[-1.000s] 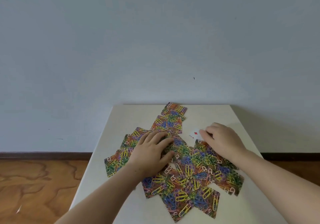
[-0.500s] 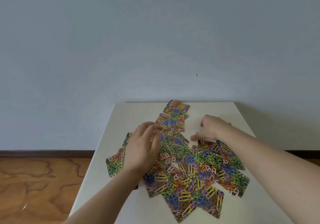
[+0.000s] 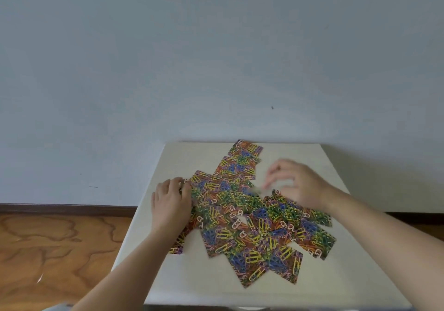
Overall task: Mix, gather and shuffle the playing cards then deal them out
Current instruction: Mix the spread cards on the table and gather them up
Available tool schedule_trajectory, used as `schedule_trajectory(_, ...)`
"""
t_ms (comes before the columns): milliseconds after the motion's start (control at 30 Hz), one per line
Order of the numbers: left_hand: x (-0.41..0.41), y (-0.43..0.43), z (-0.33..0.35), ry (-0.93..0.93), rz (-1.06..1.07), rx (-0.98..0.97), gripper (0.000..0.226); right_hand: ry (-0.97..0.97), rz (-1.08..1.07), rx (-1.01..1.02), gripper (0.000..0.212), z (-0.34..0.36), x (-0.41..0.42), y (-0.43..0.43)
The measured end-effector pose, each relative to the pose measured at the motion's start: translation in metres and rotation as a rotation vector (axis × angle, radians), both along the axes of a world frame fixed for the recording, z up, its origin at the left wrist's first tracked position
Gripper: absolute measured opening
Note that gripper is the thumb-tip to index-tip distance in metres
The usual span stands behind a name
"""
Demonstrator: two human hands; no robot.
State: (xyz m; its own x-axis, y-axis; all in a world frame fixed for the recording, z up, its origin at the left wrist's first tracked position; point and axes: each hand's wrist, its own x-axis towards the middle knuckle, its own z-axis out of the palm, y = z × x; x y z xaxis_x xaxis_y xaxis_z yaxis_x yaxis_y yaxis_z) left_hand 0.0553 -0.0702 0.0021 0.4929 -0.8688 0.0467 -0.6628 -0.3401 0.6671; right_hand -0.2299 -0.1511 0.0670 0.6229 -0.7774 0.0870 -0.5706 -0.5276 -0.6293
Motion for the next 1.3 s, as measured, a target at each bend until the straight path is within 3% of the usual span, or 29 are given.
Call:
schedule_trajectory(67, -0.02, -0.003, 0.007, 0.13, -0.043, -0.023, 0.043, -0.007, -0.026, 0.108, 0.046, -0.017, -0.015, 0.018)
schedule_trajectory(133, -0.039, -0.004, 0.016, 0.341, -0.083, -0.051, 0.046, -0.022, -0.258, 0.077, 0.042, -0.035, -0.029, 0.025)
schedule_trajectory(200, -0.051, -0.004, 0.022, 0.568, -0.118, -0.104, 0.045, 0.126, -0.488, 0.019, 0.032, -0.049, -0.037, 0.028)
schedule_trajectory(233, -0.052, -0.001, 0.024, 0.583, -0.131, -0.123, 0.046, 0.202, -0.551, 0.015, 0.039, -0.055, -0.039, 0.03)
schedule_trajectory(333, -0.042, 0.017, 0.02, 0.258, -0.107, -0.109, 0.045, 0.32, -0.592, -0.034, 0.061, -0.067, -0.03, 0.039)
schedule_trajectory(500, -0.055, 0.058, -0.009, -0.052, -0.29, 0.02, 0.063, 0.242, -0.612, -0.08, 0.072, -0.07, 0.029, 0.047)
schedule_trajectory(600, -0.077, 0.05, -0.004, -0.004, -0.334, -0.001, 0.074, 0.097, -0.652, -0.055, 0.055, -0.067, 0.065, 0.048)
schedule_trajectory(667, -0.086, 0.04, 0.004, 0.019, -0.346, -0.035, 0.071, -0.131, -0.672, -0.021, 0.046, -0.061, 0.083, 0.049)
schedule_trajectory(767, -0.086, 0.032, 0.01, 0.214, -0.343, -0.087, 0.058, -0.484, -0.692, 0.202, 0.046, -0.054, 0.093, 0.048)
schedule_trajectory(833, -0.078, 0.038, 0.008, 0.279, -0.38, -0.123, 0.056, -0.541, -0.692, 0.23, 0.036, -0.051, 0.084, 0.041)
schedule_trajectory(867, -0.074, 0.044, 0.005, 0.195, -0.439, -0.153, 0.059, -0.503, -0.662, 0.168, 0.029, -0.048, 0.077, 0.034)
schedule_trajectory(933, -0.065, 0.057, -0.006, -0.167, -0.63, -0.192, 0.073, -0.375, -0.537, 0.037, 0.025, -0.042, 0.064, 0.008)
schedule_trajectory(1033, -0.062, 0.067, -0.018, -0.523, -0.836, -0.204, 0.091, -0.121, -0.337, 0.001, 0.037, -0.036, 0.057, -0.045)
schedule_trajectory(1133, -0.06, 0.052, -0.013, -0.561, -0.813, -0.156, 0.096, 0.13, -0.208, 0.033, 0.057, -0.042, 0.069, -0.1)
schedule_trajectory(1233, -0.058, 0.037, -0.012, -0.502, -0.734, -0.062, 0.1, 0.377, -0.195, 0.023, 0.064, -0.06, 0.087, -0.136)
schedule_trajectory(1300, -0.058, 0.034, -0.017, -0.5, -0.711, -0.029, 0.102, 0.444, -0.202, -0.032, 0.068, -0.068, 0.094, -0.143)
